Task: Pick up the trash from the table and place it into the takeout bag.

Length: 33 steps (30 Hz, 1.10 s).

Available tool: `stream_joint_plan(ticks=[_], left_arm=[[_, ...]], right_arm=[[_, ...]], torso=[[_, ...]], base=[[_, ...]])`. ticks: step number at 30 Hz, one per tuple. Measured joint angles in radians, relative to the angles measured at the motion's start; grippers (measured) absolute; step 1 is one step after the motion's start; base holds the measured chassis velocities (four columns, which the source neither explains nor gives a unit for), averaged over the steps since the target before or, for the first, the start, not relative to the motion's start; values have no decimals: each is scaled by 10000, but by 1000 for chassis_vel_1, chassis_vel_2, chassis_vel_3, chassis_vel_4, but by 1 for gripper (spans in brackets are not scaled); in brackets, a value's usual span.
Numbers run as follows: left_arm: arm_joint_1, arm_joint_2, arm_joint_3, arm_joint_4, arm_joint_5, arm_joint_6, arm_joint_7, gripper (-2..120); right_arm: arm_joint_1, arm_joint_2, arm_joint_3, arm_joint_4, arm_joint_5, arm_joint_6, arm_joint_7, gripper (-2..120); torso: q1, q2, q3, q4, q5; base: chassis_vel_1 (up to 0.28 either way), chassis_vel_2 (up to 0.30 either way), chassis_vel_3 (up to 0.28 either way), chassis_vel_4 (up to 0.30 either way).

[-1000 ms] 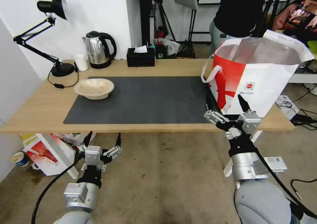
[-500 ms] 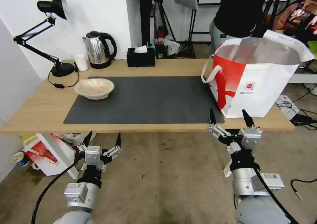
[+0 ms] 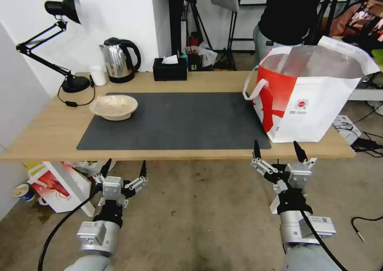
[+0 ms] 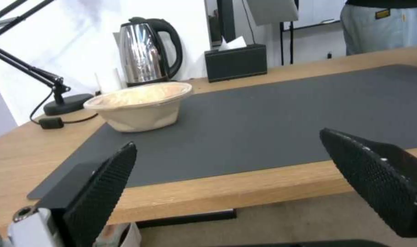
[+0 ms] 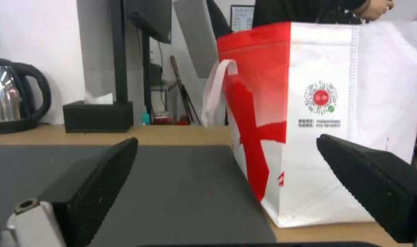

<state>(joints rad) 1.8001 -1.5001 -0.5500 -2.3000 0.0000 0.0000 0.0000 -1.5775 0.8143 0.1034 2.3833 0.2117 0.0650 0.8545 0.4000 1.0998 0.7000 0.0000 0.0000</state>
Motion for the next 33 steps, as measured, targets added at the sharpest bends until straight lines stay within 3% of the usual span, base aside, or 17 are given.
stream_joint_plan(ticks=[33], left_arm=[[0,0,1,0,0,0,0,100]], right_arm=[[-205,342,-686,-787,283,28,8,100]], torso=[[1,3,0,0,0]], base=[[0,0,0,0]])
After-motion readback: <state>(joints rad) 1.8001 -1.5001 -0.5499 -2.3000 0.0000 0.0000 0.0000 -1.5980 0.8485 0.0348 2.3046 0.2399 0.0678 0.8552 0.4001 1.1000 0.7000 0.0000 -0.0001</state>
